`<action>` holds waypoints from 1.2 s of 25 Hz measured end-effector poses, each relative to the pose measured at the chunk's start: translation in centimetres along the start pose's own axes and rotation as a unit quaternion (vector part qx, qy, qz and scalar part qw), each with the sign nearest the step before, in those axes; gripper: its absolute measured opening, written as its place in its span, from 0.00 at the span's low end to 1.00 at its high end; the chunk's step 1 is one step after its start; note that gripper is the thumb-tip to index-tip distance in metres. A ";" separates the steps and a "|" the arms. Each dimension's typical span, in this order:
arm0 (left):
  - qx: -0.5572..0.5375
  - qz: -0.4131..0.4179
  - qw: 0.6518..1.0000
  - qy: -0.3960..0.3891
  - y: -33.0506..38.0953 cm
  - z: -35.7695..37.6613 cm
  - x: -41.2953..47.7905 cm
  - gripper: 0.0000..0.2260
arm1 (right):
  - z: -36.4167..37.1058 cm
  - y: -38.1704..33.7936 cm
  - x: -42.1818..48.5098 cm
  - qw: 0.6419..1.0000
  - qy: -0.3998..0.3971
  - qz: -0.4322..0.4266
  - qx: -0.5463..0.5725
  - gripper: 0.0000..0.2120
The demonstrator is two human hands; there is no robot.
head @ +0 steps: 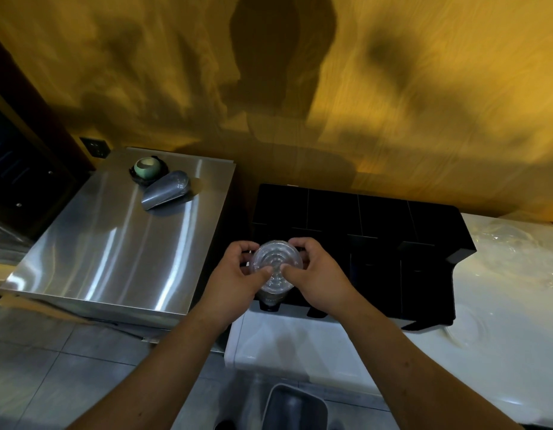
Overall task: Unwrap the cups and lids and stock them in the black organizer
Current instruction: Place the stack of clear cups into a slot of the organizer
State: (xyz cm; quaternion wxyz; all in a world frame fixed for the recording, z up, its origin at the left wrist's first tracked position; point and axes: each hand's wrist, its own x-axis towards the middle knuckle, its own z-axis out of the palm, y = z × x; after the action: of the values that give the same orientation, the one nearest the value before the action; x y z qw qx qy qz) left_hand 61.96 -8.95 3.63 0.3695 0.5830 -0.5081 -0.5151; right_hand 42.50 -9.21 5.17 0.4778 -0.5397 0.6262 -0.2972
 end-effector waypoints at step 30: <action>0.425 0.164 0.888 0.057 -1.7 1.7 -1.8 0.23 | 0.8 0.5 1.3 0.931 -0.040 -0.110 -0.345 0.33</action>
State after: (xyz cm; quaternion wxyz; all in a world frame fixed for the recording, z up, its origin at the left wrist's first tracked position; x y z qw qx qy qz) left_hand 60.74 -6.69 2.03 0.1937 0.6206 -0.7453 -0.1476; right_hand 43.15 -10.24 4.09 0.2509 -0.7484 0.6071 -0.0918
